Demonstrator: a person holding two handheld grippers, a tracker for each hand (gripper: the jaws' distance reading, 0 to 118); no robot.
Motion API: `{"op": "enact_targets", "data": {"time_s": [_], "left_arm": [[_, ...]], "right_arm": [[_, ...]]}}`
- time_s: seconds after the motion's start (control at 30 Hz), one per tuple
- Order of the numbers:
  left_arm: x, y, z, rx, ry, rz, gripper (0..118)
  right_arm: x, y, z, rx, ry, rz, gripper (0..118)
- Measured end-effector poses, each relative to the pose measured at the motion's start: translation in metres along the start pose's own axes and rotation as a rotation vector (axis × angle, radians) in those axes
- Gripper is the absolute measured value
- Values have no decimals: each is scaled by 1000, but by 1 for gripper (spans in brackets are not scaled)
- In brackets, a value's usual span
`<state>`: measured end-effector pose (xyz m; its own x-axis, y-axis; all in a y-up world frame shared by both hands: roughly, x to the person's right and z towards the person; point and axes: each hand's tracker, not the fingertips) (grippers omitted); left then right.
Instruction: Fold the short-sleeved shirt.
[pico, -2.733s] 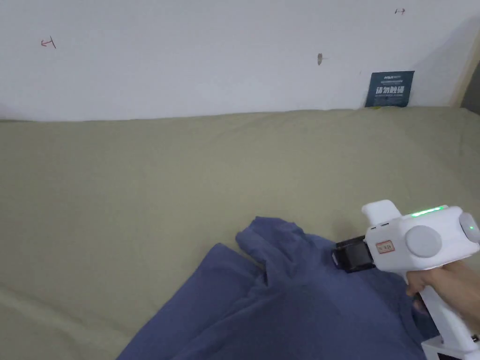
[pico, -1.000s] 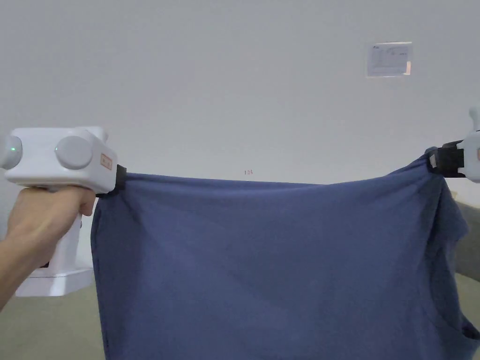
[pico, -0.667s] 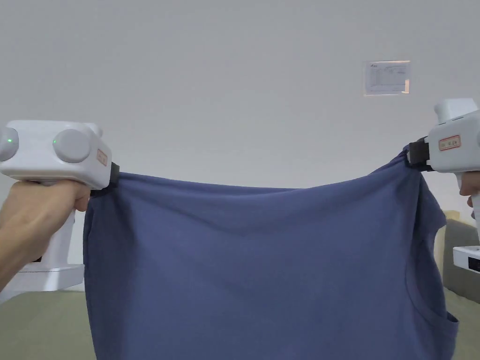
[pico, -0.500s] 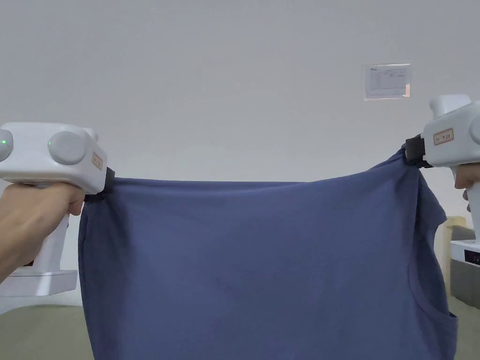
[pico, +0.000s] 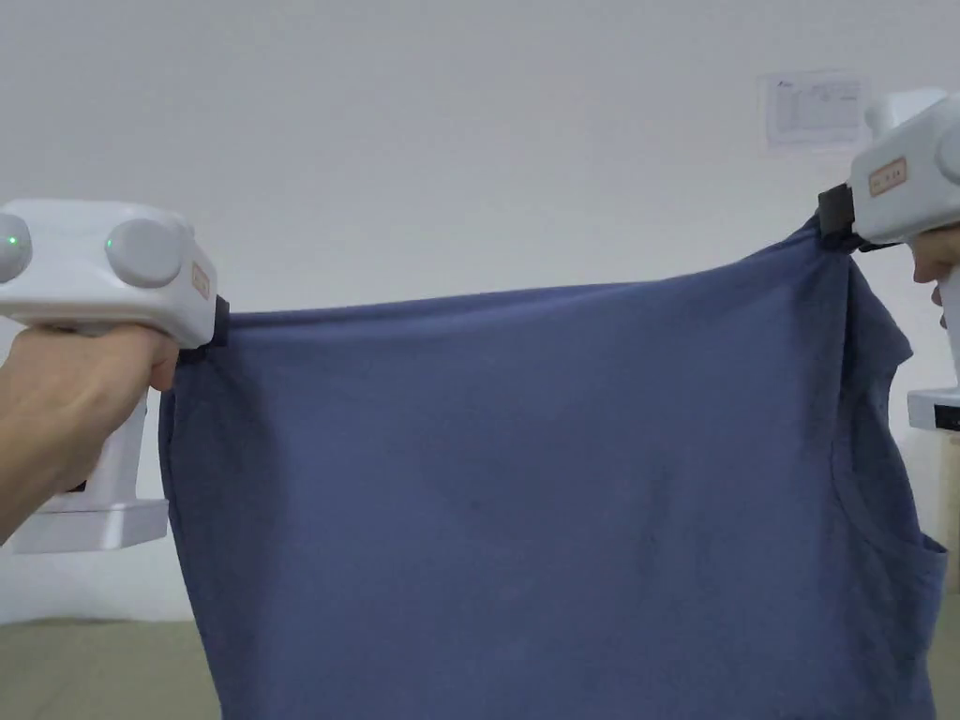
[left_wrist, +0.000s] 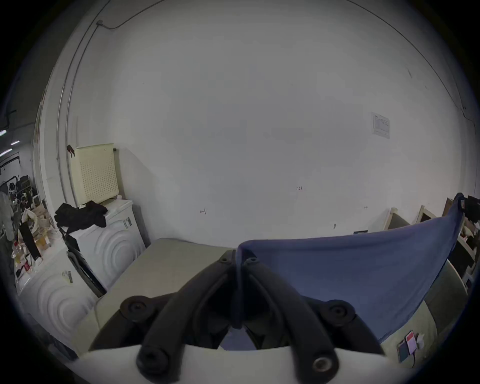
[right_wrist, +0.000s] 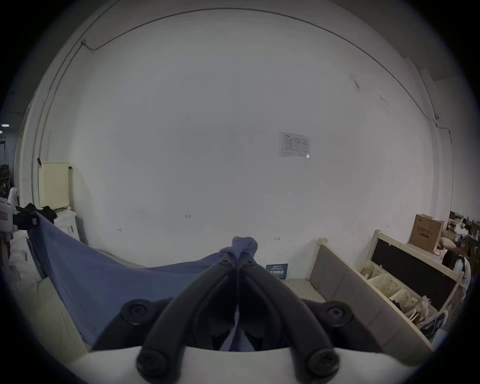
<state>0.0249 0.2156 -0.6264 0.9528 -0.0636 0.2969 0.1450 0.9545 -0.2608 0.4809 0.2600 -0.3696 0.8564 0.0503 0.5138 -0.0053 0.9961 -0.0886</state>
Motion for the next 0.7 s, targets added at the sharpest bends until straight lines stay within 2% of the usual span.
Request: {"op": "enact_targets", "data": {"time_s": [0.27, 0.43, 0.47, 0.53, 0.67, 0.7], "left_arm": [[20, -46, -67, -5, 15, -3, 2], [26, -108, -106, -93, 0, -46, 2], [26, -121, -112, -122, -2, -50, 2], [25, -157, -120, -160, -22, -44, 2], [24, -234, -110, -268, -45, -125, 2], [21, -254, -101, -275, -55, -127, 2]], "right_arm": [[-8, -60, -62, -58, -34, 20, 2], [-14, -131, -89, -150, -37, 54, 2], [-14, -147, -91, -182, -40, 70, 2], [-16, -187, -88, -240, -22, 48, 2], [-17, -270, -61, -354, 10, 25, 2], [-16, -291, -50, -396, 43, 17, 2]]}}
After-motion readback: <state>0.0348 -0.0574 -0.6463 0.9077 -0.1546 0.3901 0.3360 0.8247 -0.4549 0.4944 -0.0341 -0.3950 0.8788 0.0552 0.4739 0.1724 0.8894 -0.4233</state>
